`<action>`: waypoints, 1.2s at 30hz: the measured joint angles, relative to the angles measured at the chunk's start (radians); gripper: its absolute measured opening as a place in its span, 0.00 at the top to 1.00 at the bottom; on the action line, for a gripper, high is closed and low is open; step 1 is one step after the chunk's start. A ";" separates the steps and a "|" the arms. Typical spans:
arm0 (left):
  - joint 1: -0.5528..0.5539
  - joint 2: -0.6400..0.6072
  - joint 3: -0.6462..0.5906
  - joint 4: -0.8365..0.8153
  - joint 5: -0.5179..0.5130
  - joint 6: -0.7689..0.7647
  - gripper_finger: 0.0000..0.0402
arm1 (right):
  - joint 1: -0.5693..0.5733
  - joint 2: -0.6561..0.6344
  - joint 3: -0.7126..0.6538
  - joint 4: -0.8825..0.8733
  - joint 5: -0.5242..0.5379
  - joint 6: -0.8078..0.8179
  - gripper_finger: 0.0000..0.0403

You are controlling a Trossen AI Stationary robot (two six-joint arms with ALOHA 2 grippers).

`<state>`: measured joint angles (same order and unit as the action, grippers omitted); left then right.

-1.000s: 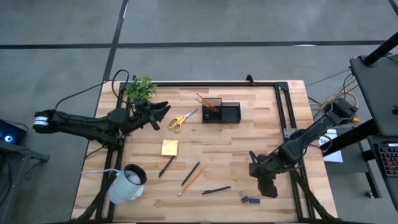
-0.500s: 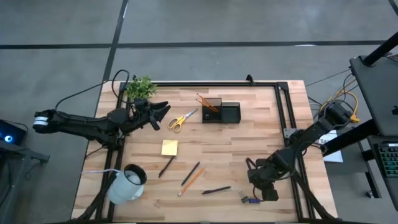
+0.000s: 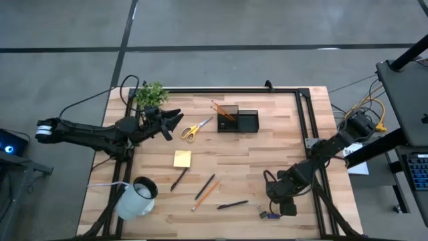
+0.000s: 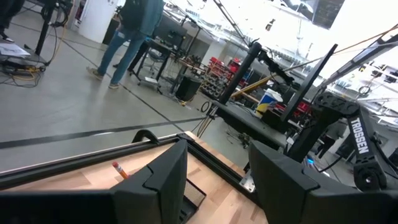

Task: Pick and place office supplies into organizer
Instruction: Put the right binder clip into the desk organizer

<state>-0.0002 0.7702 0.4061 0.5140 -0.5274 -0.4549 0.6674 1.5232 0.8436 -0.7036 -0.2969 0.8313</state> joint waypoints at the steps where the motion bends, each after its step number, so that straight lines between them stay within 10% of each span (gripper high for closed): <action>1: 0.000 0.000 0.000 0.000 0.000 0.000 0.61 | 0.000 -0.002 0.000 0.000 0.000 0.000 0.71; 36: 0.000 0.000 0.000 0.000 0.000 -0.002 0.61 | -0.020 -0.010 -0.008 -0.087 0.033 -0.154 0.71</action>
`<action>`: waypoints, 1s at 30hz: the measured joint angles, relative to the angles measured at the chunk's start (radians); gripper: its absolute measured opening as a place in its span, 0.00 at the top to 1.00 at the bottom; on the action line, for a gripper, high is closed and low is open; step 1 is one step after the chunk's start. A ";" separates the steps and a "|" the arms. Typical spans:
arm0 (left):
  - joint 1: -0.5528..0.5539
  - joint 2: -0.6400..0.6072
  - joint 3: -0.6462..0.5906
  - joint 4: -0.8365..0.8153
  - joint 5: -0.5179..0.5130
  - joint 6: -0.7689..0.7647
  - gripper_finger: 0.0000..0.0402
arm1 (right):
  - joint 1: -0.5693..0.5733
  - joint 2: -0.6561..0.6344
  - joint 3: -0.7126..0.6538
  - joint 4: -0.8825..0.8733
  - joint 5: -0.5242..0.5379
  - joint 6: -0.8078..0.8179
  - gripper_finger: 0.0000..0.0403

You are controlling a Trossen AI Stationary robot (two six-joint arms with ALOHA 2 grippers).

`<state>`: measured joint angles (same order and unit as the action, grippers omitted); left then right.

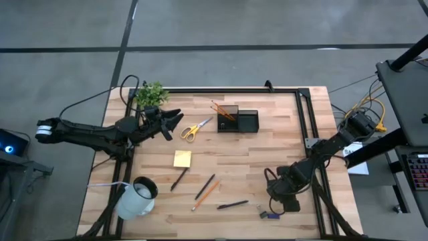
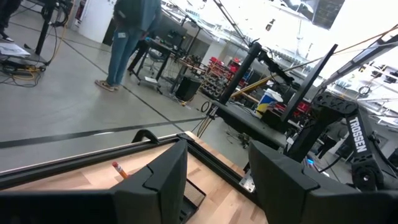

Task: Pick and place office supplies into organizer
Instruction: Put the right binder clip into the desk organizer

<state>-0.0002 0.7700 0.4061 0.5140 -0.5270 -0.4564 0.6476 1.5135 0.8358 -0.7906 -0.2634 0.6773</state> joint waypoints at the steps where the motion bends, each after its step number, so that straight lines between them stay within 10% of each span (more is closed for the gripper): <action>1: 0.000 0.000 0.000 0.000 0.000 0.000 0.61 | -0.001 0.000 -0.002 0.003 0.000 0.004 0.71; 30: 0.000 0.000 0.000 -0.009 0.000 0.027 0.61 | 0.000 0.002 -0.038 0.101 0.000 0.029 0.71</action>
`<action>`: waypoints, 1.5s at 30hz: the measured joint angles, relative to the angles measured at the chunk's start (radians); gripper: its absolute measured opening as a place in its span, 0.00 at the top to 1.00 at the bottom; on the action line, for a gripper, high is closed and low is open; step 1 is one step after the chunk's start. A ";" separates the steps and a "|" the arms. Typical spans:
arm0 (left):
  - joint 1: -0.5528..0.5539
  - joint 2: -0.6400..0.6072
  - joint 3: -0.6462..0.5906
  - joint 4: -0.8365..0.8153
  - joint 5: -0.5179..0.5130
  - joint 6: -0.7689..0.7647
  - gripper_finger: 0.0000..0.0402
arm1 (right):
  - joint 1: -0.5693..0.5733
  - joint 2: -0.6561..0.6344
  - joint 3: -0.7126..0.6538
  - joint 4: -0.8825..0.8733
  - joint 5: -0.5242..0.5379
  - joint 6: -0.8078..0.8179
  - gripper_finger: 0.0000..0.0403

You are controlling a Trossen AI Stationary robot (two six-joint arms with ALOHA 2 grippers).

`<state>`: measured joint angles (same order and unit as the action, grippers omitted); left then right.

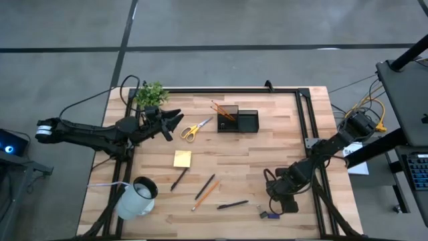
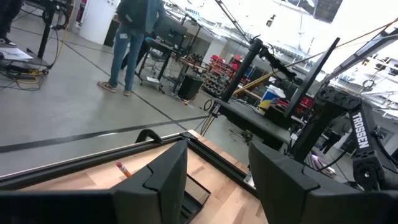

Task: Pick and place office supplies into organizer
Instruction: Put the right binder clip into the desk organizer

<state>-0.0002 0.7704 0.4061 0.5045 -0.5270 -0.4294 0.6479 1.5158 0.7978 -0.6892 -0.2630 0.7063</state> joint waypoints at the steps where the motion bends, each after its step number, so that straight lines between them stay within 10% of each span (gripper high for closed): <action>1: 0.000 0.000 0.000 0.000 0.000 0.000 0.61 | 0.000 0.000 -0.003 0.000 0.000 0.000 0.71; 45: 0.000 0.000 0.000 0.001 0.000 0.021 0.61 | 0.002 -0.002 -0.022 0.015 -0.031 -0.027 0.78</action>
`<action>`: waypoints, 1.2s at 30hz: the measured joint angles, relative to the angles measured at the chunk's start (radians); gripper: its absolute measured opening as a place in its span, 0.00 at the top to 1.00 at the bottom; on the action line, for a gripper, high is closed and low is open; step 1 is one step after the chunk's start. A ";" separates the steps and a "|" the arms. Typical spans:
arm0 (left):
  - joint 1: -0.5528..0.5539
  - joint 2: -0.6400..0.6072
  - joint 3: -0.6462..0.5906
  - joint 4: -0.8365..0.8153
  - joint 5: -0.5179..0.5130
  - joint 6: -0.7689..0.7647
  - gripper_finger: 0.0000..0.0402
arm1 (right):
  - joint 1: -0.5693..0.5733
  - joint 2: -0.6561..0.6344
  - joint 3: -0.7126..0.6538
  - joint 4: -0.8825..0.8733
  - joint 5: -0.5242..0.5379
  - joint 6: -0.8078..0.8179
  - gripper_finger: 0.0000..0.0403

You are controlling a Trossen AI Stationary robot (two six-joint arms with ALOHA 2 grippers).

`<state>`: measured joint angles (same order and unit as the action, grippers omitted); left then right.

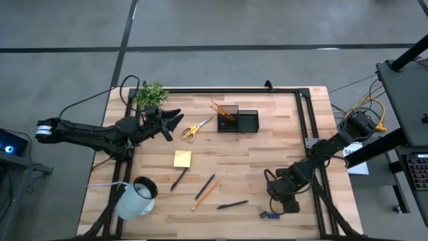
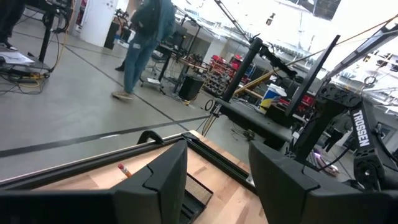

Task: Pick and place office supplies into organizer
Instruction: Put the right binder clip into the desk organizer

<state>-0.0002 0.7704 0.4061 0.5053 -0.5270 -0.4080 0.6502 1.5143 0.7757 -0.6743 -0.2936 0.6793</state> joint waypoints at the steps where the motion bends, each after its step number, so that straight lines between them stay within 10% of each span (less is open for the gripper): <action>1: 0.000 0.000 0.000 0.000 0.000 0.000 0.61 | 0.000 0.000 0.000 0.000 -0.001 -0.007 0.78; 36: 0.000 0.000 0.000 0.001 0.000 -0.002 0.61 | 0.000 0.000 -0.006 0.004 -0.007 -0.033 0.92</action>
<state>-0.0005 0.7700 0.4061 0.5068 -0.5270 -0.4103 0.6502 1.5143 0.7692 -0.6698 -0.3009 0.6464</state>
